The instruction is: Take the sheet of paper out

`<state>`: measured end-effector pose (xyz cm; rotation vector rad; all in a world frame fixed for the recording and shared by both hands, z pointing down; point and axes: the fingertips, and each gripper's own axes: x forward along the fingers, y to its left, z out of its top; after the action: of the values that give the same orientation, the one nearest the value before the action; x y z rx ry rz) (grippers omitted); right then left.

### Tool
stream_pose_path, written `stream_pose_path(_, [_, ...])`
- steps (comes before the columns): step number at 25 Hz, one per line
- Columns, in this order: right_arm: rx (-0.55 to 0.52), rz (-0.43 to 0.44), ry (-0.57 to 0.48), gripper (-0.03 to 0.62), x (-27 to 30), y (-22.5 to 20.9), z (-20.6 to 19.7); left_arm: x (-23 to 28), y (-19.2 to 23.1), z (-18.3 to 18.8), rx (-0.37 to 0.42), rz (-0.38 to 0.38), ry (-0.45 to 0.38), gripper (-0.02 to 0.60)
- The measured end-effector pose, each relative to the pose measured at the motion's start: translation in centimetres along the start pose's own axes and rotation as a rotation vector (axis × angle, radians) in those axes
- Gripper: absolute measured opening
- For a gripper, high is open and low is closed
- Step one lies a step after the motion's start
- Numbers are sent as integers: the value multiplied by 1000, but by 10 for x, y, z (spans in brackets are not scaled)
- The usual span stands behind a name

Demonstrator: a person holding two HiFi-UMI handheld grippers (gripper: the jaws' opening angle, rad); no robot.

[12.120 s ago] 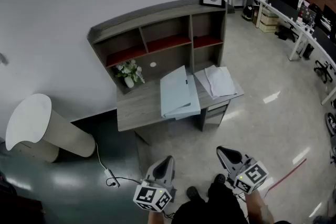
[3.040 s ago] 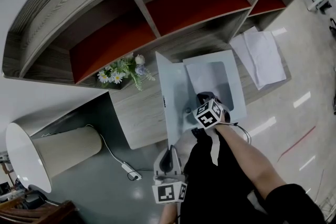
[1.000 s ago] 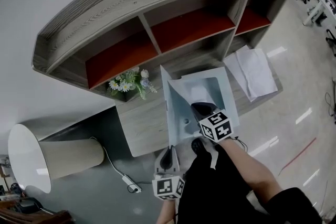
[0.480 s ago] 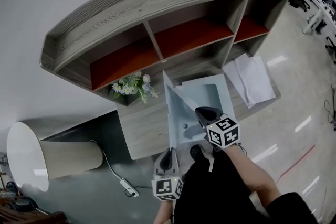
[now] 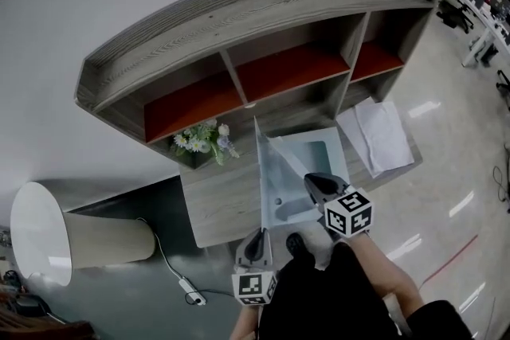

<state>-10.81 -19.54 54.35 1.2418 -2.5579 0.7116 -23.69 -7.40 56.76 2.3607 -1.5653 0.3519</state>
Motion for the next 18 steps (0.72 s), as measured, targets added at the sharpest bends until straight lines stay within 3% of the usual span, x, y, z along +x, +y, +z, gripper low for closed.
stream_pose_path(12, [-2,41,-36,12,-52,-17,17,12,-34,10,7,62,-26,17])
stream_pose_path(15, [1,52,-45,12,-67,-22,18,11,-44,12,11,77,-33,57])
stream_pose_path(18, [5,66,-57,12,-83,-27,19,9,-55,14,15,94,-36,58])
